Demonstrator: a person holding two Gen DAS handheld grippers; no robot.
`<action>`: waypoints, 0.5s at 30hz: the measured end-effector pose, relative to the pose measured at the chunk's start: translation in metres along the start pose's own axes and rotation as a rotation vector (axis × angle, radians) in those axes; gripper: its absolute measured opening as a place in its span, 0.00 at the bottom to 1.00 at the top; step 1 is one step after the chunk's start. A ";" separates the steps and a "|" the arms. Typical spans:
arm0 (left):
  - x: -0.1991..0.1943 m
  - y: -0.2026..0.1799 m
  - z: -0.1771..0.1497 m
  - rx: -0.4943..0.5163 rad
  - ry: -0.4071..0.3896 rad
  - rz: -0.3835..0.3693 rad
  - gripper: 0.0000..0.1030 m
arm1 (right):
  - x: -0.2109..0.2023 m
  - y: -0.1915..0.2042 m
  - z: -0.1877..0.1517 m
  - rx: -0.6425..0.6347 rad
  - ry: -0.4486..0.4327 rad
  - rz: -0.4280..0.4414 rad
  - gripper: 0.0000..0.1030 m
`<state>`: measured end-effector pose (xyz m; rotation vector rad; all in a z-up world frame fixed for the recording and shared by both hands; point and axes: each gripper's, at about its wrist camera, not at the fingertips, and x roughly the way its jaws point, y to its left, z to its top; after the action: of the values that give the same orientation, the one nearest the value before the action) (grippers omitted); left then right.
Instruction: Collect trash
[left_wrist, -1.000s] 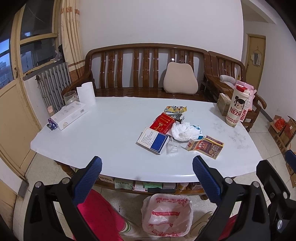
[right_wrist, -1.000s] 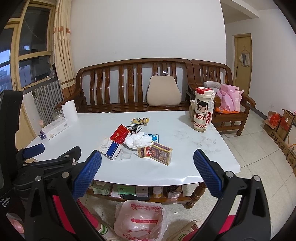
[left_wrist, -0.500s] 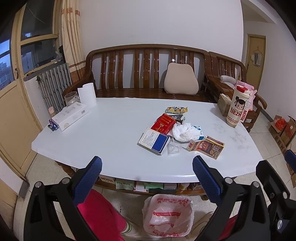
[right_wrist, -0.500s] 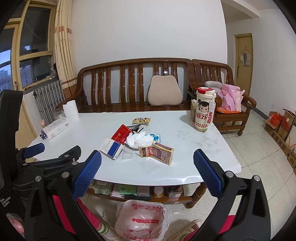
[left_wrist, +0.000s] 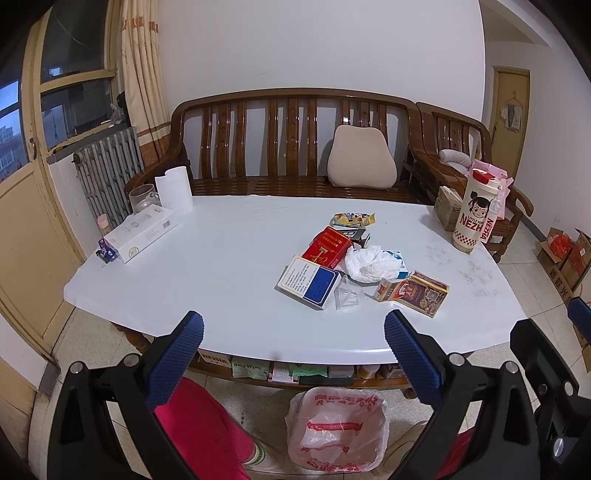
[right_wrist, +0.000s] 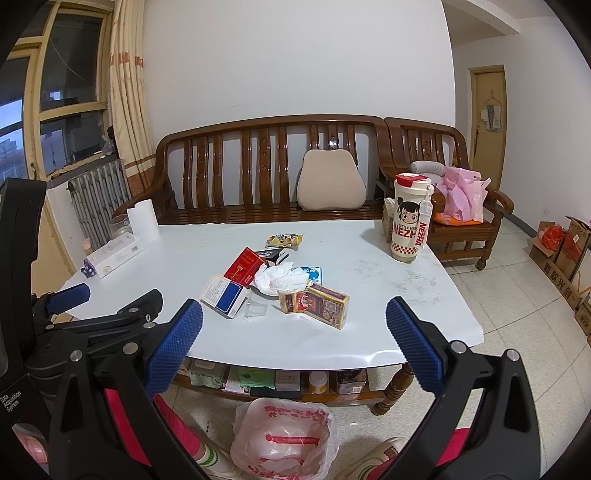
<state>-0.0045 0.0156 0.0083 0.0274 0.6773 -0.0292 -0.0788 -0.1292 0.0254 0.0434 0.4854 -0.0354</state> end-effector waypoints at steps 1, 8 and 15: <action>0.000 0.000 0.000 0.001 -0.001 0.001 0.93 | 0.002 0.002 0.000 0.000 0.001 0.004 0.95; 0.003 0.003 0.004 0.001 0.008 0.003 0.93 | 0.004 0.003 0.001 0.002 0.006 0.012 0.95; 0.016 0.003 0.007 0.003 0.033 -0.027 0.93 | 0.016 -0.004 0.002 0.009 0.023 0.028 0.95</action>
<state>0.0127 0.0177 0.0036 0.0215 0.7104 -0.0552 -0.0639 -0.1336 0.0200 0.0596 0.5072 -0.0102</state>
